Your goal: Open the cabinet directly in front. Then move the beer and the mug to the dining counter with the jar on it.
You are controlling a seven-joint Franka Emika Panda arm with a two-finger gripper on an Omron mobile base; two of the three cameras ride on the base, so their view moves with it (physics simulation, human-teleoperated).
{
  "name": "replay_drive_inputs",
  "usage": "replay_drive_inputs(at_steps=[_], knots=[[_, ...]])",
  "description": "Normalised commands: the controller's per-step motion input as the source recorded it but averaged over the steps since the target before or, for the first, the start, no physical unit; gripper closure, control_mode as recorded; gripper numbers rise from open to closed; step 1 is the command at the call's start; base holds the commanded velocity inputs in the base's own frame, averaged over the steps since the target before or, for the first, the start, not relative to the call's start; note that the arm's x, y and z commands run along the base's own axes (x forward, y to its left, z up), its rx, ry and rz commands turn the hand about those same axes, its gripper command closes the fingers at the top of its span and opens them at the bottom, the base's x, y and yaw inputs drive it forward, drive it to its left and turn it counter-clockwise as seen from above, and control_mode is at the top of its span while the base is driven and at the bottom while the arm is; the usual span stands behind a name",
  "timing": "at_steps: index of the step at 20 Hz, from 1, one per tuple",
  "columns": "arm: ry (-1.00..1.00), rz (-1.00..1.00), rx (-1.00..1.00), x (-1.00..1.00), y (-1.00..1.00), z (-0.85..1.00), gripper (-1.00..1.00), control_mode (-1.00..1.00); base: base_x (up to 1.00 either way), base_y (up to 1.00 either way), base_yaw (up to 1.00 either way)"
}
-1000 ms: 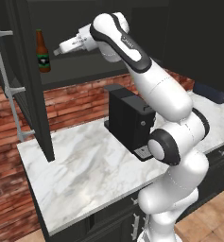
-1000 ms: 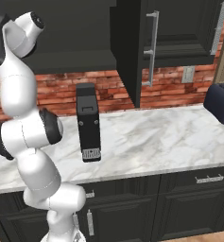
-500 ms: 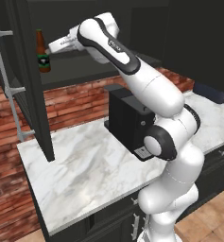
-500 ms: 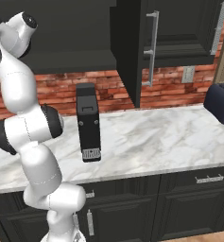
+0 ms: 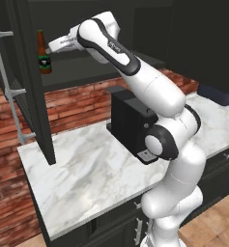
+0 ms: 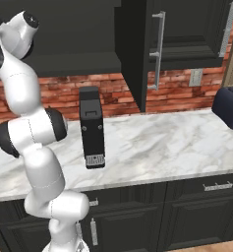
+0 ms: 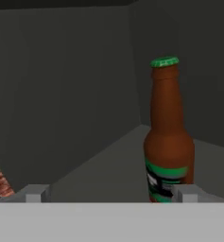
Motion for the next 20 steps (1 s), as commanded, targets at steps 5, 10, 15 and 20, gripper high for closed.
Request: replay_drive_inputs(at_steps=[5,10,15,20], knots=[[0.00,-0.03,-0.04,0.27,0.05,-0.07,-1.00,-1.00,0.00,0.00,0.00],[0.00,-0.04,-0.04,0.30,0.13,-0.03,-1.00,-1.00,0.00,0.00,0.00],[0.00,-0.05,-0.03,0.27,0.18,0.00,-1.00,-1.00,0.00,0.00,0.00],[0.00,-0.06,-0.03,0.25,0.18,0.00,-1.00,-1.00,0.00,0.00,0.00]])
